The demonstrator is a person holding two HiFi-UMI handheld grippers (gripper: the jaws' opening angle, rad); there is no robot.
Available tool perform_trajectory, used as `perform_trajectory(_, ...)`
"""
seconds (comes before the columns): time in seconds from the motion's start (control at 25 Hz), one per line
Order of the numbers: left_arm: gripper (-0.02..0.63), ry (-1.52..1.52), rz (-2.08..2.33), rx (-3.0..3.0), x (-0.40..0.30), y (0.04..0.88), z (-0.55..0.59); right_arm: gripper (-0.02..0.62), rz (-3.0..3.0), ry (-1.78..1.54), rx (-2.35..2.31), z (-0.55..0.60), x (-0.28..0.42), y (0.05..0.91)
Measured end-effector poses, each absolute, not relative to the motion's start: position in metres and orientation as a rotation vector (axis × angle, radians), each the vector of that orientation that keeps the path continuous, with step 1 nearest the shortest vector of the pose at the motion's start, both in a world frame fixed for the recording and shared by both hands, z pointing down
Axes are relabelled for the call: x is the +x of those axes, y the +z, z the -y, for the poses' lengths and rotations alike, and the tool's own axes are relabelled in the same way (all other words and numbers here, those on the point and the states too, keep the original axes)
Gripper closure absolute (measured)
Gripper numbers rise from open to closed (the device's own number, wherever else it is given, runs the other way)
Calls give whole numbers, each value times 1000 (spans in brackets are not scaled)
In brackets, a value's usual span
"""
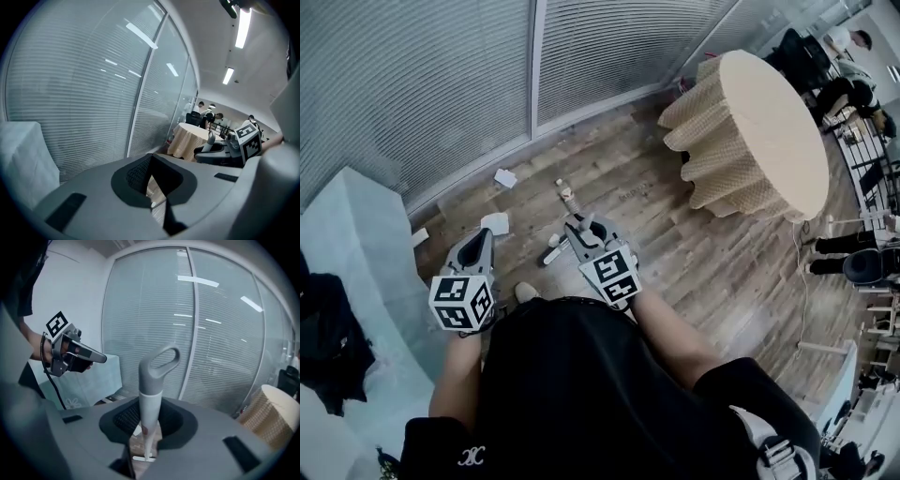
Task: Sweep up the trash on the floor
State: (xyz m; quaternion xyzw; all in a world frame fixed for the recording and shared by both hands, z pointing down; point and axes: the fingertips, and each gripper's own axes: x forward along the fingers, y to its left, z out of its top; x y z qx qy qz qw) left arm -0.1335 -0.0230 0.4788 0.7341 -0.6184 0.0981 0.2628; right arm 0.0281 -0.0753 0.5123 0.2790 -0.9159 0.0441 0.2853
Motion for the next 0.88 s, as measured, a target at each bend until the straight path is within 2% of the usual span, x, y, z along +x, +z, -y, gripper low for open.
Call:
perform_trajectory(0.4,611,213,1852,1816,-226,480,8,495,2657,18,398,109,-135,443)
perform_trajectory(0.6,611,149,2048,1572,-258,481,-21,495,2696,-44,70,101,-205,445)
perform_trajectory(0.88,611,56,2239,1240,-260,479,-64,495,2726,-147,-237,95,-267,475)
